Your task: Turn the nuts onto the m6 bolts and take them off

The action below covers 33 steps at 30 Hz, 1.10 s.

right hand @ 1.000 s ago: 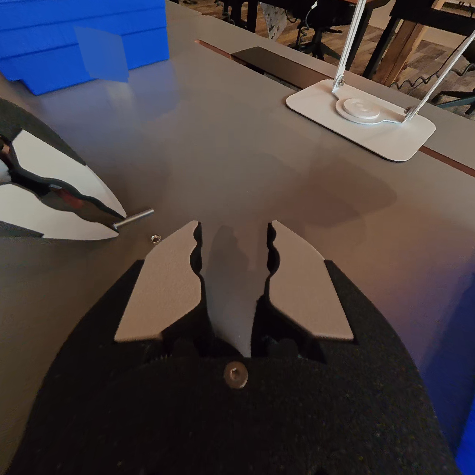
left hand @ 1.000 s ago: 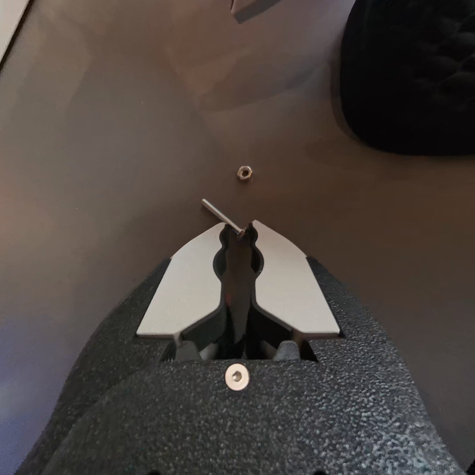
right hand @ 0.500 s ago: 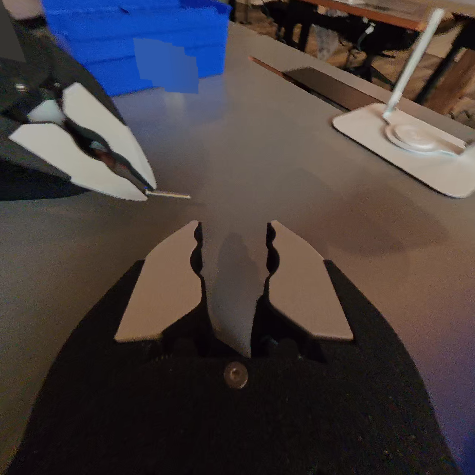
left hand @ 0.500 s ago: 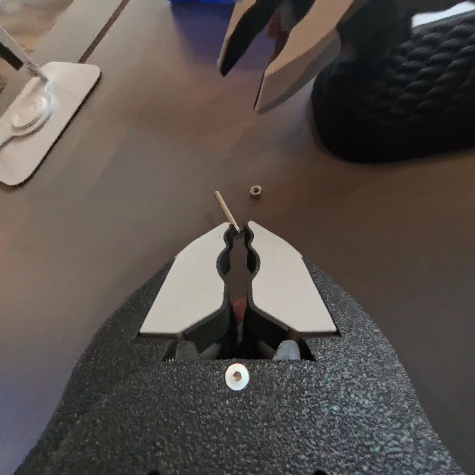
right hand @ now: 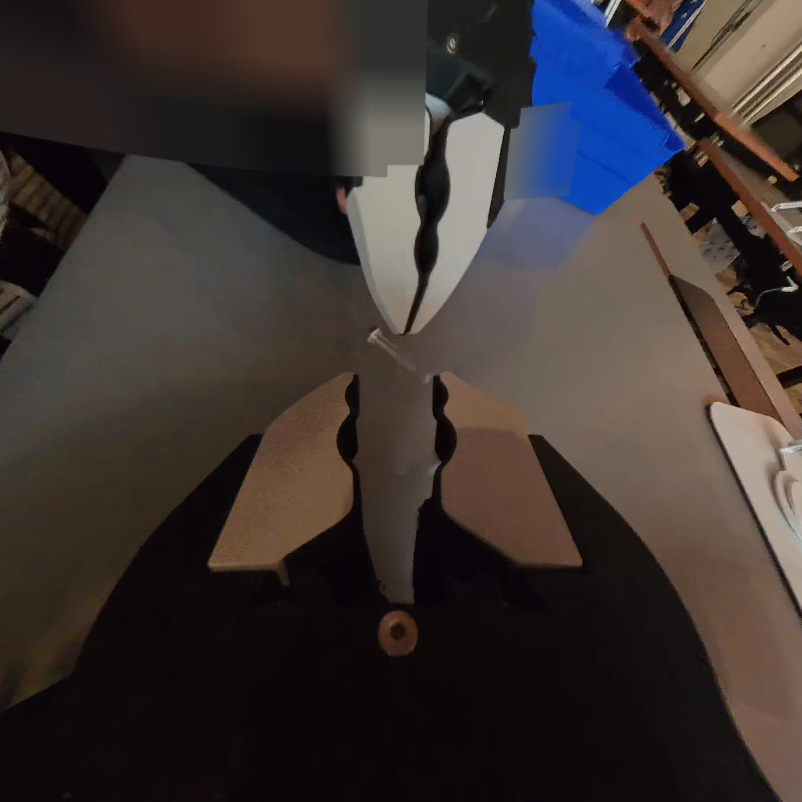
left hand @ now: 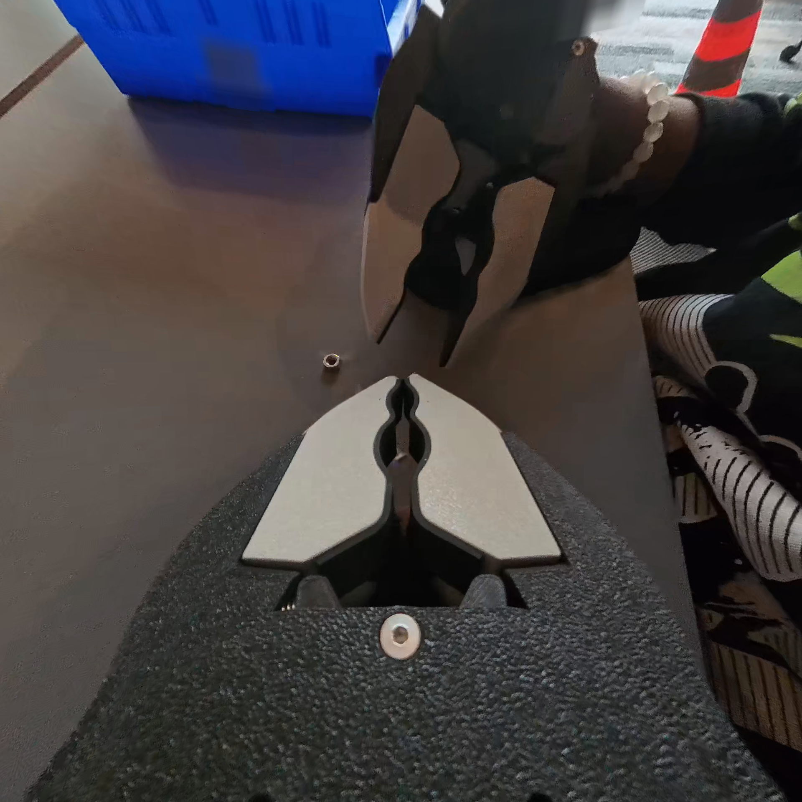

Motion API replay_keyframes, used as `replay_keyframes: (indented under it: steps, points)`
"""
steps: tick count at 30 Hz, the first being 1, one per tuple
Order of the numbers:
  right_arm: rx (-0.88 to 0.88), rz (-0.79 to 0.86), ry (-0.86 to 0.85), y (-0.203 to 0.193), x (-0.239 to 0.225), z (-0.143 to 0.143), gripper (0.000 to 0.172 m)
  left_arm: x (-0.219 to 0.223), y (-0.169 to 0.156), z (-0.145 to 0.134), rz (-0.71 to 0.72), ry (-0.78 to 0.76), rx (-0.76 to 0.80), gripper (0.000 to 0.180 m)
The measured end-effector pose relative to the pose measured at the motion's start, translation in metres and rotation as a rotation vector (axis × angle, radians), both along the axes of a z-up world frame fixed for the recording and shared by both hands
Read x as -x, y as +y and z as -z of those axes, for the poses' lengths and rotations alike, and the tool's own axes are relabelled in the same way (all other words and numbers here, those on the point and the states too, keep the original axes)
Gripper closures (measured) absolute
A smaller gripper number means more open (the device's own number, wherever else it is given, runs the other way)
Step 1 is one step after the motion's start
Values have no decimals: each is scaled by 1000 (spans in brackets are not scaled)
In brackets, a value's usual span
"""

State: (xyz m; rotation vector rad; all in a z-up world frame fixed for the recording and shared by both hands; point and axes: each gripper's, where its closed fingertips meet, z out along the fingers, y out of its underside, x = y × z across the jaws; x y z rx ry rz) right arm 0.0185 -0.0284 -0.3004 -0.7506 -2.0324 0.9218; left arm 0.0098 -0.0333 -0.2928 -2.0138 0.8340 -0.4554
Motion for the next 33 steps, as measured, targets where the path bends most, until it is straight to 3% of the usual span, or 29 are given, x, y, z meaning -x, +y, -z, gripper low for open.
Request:
replay_keyframes:
  steps: [4,7,11,14,18,21,33]
  points:
    - [-31,14,-18,1,4,5,144,-2,-2,5,21,23,18,180]
    - [-56,13,-30,1,3,9,144,12,2,9,-35,132,16,180]
    - [-55,45,-45,9,2,11,144,17,0,22,-55,306,22,162]
    - [-47,65,-40,13,1,9,144,16,1,33,-42,394,32,159]
    - [-31,97,-29,19,-1,6,145,18,12,34,-115,344,59,162]
    - [-18,120,-11,24,-1,1,144,38,19,42,-209,422,100,160]
    - [-31,141,-6,28,-1,0,145,25,23,42,-220,331,148,154]
